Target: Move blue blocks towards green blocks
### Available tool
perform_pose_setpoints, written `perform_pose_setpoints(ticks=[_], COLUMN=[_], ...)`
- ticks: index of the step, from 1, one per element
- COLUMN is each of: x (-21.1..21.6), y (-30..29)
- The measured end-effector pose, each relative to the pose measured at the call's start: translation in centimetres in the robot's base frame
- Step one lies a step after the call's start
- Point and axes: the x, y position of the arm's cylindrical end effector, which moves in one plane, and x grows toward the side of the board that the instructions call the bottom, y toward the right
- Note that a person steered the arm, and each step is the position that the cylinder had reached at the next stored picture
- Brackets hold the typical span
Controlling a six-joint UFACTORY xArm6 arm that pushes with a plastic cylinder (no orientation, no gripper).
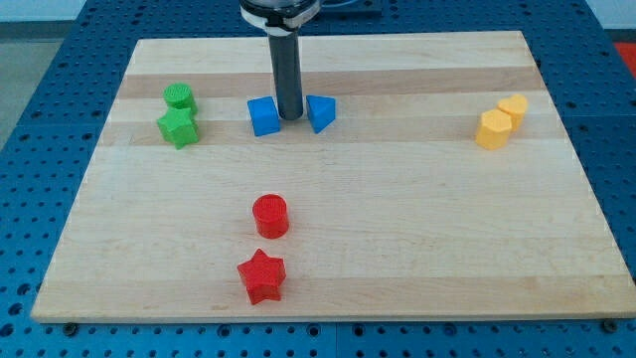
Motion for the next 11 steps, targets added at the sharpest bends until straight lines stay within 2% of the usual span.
perform_pose_setpoints(ticks=[3,4,6,7,8,9,10,11], x=[1.7,1.8,5.1,5.0,2.3,2.1,2.3,5.0], y=[-5.4,-4.7,-4.2,-4.6,-6.8,-7.9,-6.6,-2.9])
